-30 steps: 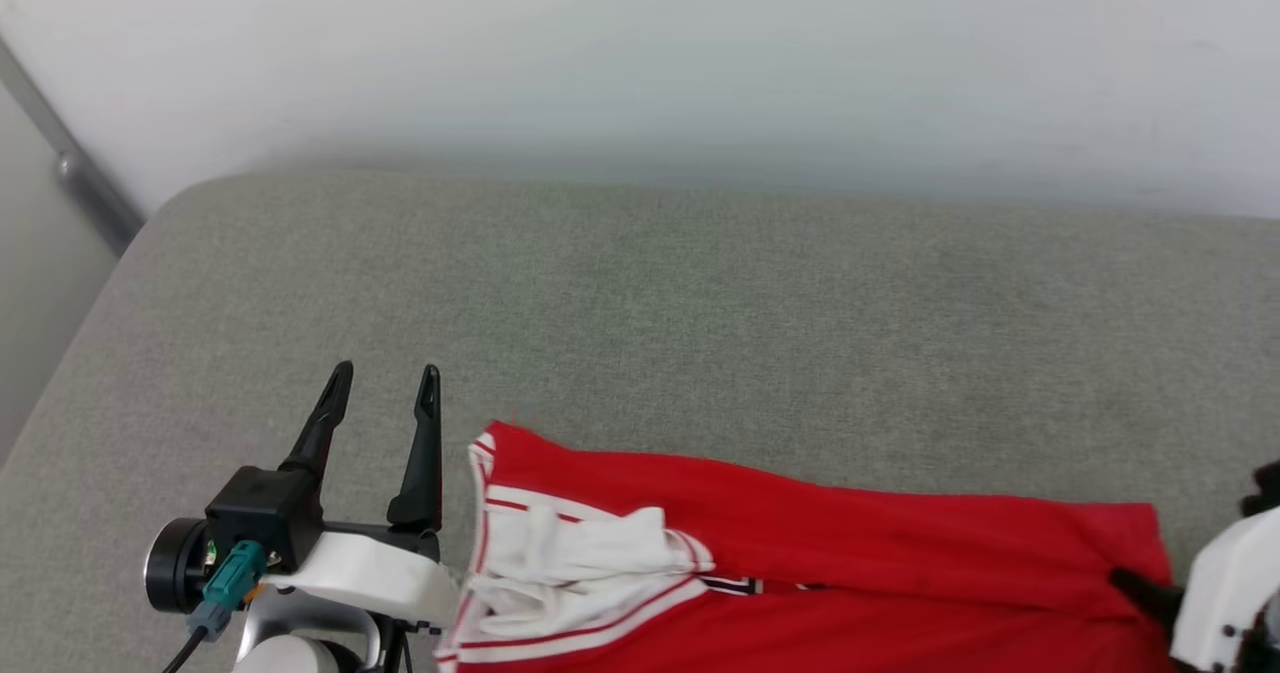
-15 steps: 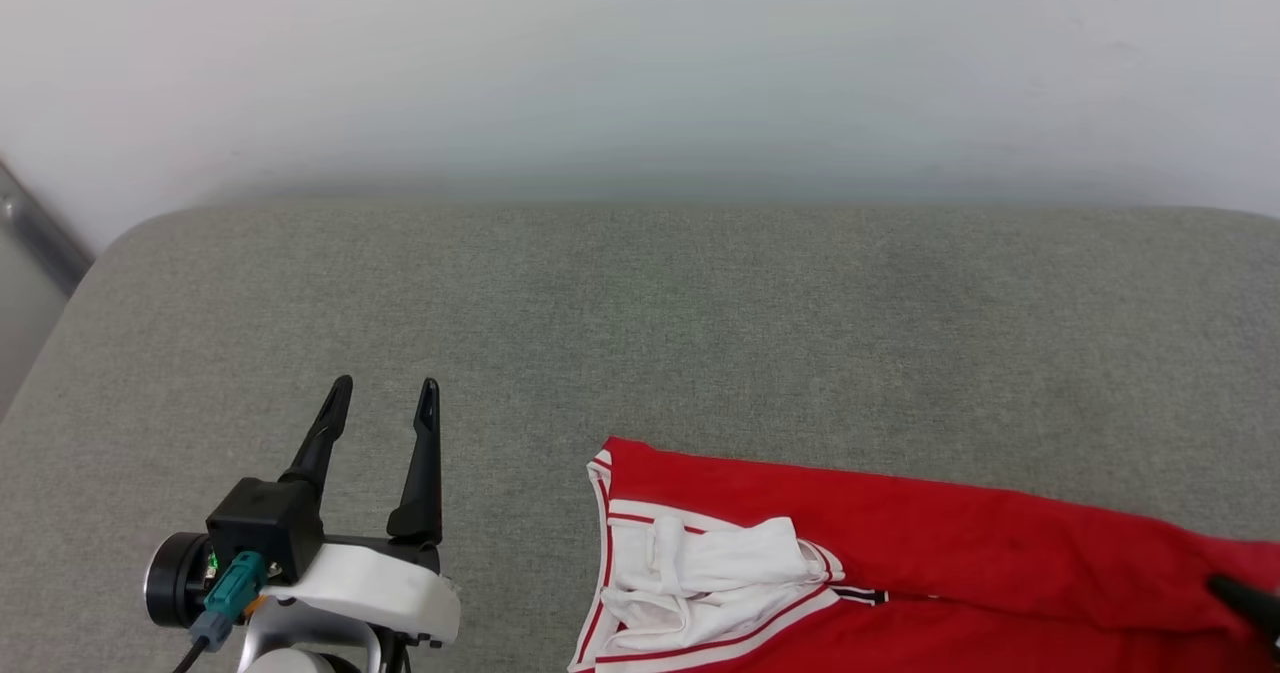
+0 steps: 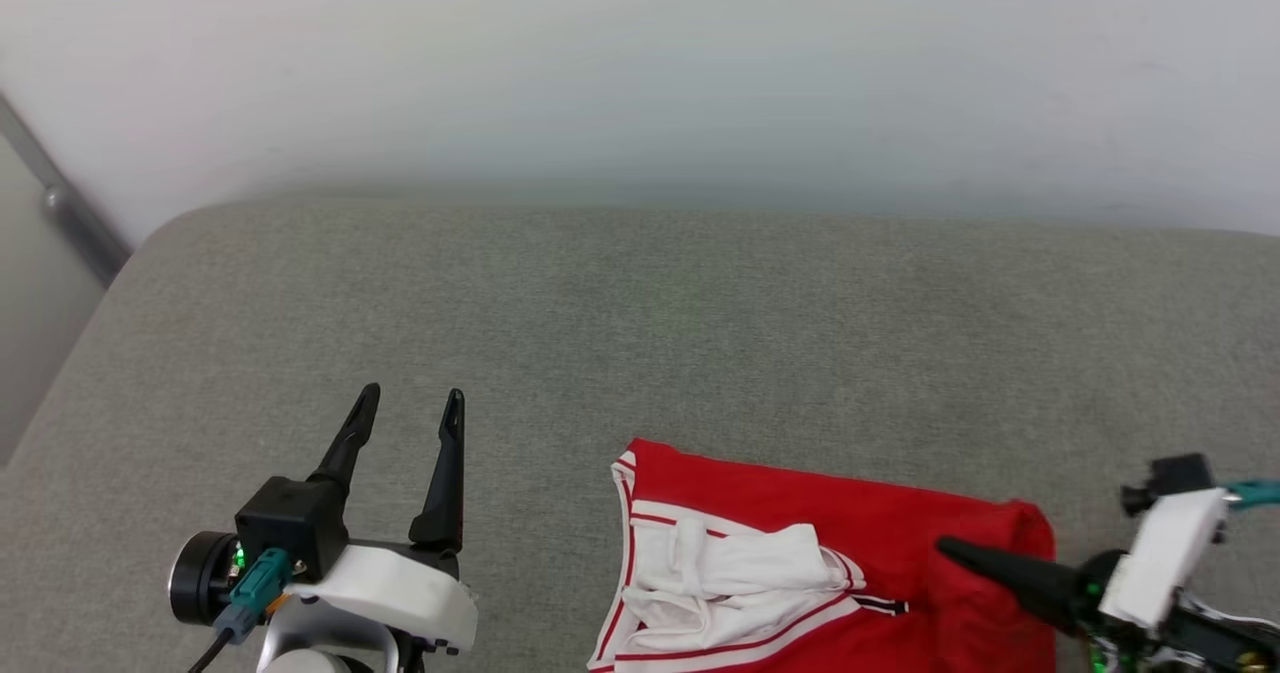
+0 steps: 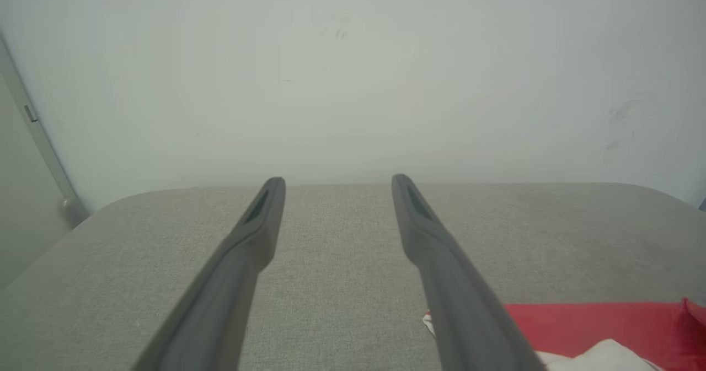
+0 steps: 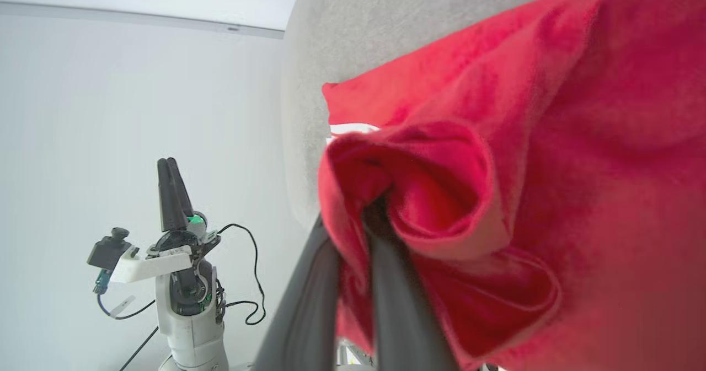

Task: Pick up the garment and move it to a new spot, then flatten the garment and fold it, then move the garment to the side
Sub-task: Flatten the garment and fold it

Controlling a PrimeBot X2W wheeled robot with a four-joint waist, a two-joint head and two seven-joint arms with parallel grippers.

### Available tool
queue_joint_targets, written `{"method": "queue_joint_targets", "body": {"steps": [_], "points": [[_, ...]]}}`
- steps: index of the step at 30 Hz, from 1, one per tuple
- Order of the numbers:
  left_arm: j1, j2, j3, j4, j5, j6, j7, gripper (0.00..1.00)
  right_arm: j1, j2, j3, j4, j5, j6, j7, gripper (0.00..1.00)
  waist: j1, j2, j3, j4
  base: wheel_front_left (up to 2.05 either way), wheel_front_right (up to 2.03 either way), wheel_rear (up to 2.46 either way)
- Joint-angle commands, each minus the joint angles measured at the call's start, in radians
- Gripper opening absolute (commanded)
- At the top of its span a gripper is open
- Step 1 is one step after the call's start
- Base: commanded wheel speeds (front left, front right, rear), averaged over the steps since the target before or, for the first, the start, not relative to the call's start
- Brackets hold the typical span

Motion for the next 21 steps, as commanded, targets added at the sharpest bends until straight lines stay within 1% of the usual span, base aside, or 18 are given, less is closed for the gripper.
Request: {"method": "queue_joint_targets", "body": {"steps": [1,5,11,15,19,20,21], "points": [[-0.017,-0.002,-0.005,0.003,0.005,-0.004,0.003,1.0,-0.013,0.002,0.044,0.015,0.031,0.0,-0.025,0.0,0.0,0.0,0.001,0.013,0.0,0.0,0.0],[-0.031,-0.01,-0.018,0.009,0.007,-0.013,0.006,1.0,-0.037,0.003,0.194,0.063,0.117,0.0,-0.131,0.0,0.0,0.0,0.01,0.041,0.0,0.0,0.0],[-0.055,-0.022,-0.033,0.026,0.006,-0.027,0.001,1.0,-0.076,0.002,0.414,0.124,0.178,0.0,-0.278,0.0,0.0,0.0,0.031,0.082,0.0,0.0,0.0],[-0.065,-0.03,-0.038,0.035,0.007,-0.032,-0.004,1.0,-0.11,0.002,0.505,0.178,0.14,0.0,-0.376,0.0,0.0,0.0,0.05,0.1,0.0,0.0,0.0],[-0.071,-0.037,-0.04,0.045,0.006,-0.035,-0.011,1.0,-0.144,0.002,0.571,0.234,0.121,0.0,-0.432,0.0,0.0,0.0,0.061,0.107,0.0,0.0,0.0],[-0.074,-0.038,-0.04,0.047,0.006,-0.035,-0.013,1.0,-0.155,0.002,0.581,0.244,0.113,0.0,-0.446,0.26,0.0,0.0,0.064,0.107,0.0,0.0,0.0],[-0.075,-0.04,-0.04,0.049,0.005,-0.035,-0.015,1.0,-0.163,0.002,0.592,0.254,0.104,0.0,-0.457,0.68,0.0,0.0,0.067,0.108,0.0,0.0,0.0]]}}
